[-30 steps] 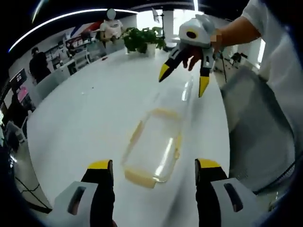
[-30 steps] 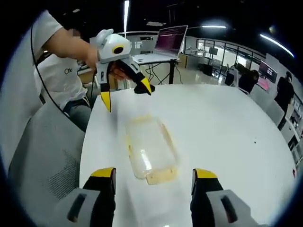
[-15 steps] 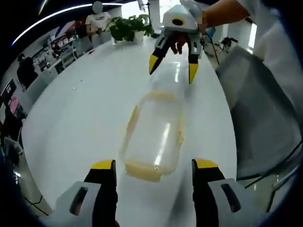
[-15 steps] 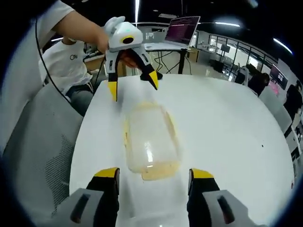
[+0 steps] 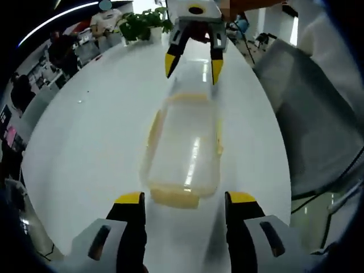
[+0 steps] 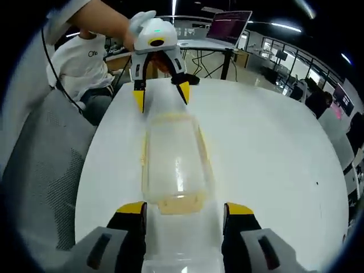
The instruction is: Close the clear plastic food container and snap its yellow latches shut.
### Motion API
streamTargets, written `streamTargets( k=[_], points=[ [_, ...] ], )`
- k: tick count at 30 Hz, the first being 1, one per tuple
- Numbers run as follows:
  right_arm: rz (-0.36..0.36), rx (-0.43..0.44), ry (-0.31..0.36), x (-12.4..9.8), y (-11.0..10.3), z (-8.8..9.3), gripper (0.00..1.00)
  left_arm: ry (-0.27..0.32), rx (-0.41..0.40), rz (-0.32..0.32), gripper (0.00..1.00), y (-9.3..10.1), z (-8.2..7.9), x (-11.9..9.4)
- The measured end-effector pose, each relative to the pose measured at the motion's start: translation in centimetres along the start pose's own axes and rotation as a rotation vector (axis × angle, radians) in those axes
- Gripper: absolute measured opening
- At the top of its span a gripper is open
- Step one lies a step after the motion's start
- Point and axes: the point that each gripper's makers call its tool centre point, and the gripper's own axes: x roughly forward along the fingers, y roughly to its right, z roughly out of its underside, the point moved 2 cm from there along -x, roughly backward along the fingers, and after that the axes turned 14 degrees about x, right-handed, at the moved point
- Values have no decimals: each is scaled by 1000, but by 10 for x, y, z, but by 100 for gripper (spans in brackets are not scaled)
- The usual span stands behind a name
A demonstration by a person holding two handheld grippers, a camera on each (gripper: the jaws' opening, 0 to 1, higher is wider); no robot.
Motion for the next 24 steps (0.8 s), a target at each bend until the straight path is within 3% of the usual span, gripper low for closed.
streamTargets(
  k=[9, 12, 24],
  points=[
    [-39, -11, -35, 11, -8, 1, 52, -17, 20, 13, 55, -6, 9, 6],
    [-10, -66, -89, 16, -4, 5, 52, -27, 32, 20, 55, -6, 13, 9],
    [-42, -53, -112, 25, -7, 10, 46, -37, 45, 56, 53, -4, 19, 14]
  ],
)
